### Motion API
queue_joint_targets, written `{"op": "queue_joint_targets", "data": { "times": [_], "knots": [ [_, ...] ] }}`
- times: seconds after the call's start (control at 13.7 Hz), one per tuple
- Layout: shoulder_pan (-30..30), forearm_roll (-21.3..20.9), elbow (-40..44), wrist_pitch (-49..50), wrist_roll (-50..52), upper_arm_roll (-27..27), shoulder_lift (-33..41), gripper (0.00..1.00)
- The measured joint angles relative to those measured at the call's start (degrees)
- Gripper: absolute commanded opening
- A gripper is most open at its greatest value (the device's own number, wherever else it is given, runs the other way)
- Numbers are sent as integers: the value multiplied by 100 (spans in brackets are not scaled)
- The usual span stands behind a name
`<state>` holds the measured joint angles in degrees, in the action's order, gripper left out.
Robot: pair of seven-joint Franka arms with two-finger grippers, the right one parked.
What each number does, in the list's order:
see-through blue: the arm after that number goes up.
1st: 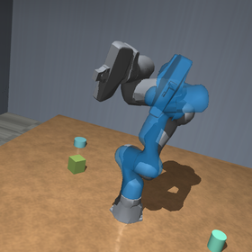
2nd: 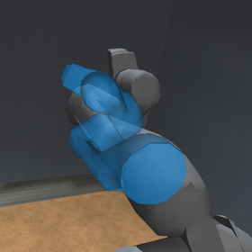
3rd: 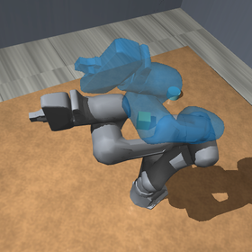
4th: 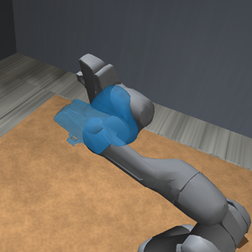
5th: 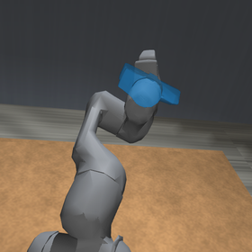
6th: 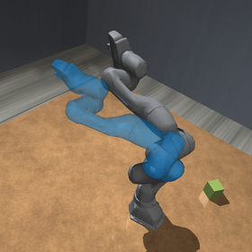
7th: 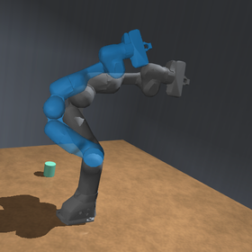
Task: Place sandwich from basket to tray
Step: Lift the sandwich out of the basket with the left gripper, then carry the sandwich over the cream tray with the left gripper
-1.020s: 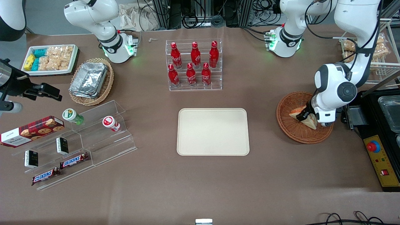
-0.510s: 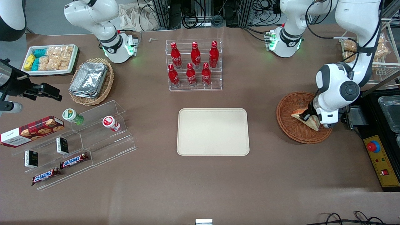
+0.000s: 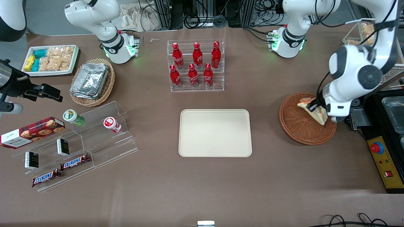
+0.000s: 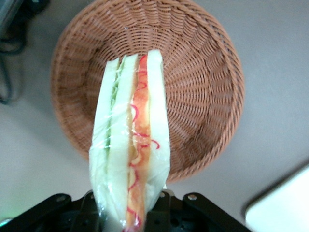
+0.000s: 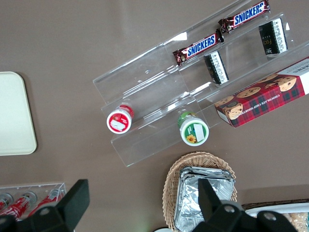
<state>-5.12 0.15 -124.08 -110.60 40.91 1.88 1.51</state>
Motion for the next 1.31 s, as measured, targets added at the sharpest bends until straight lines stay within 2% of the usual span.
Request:
{"op": "queue_joint_targets", "data": {
  "times": [0.22,0.58,0.87,1.17,1.31],
  "knots": [
    [-34,0,545,465,-366,-192,69,0],
    [-112,-3,893,299,-840,-1456,-108,0],
    [-174,-2,904,-342,-1257,-2262,-478,0],
    [-500,-74,914,-1009,-1274,-2443,-1097,0],
    [-669,-416,918,-1196,-1266,-2447,-1462,0]
  ]
}}
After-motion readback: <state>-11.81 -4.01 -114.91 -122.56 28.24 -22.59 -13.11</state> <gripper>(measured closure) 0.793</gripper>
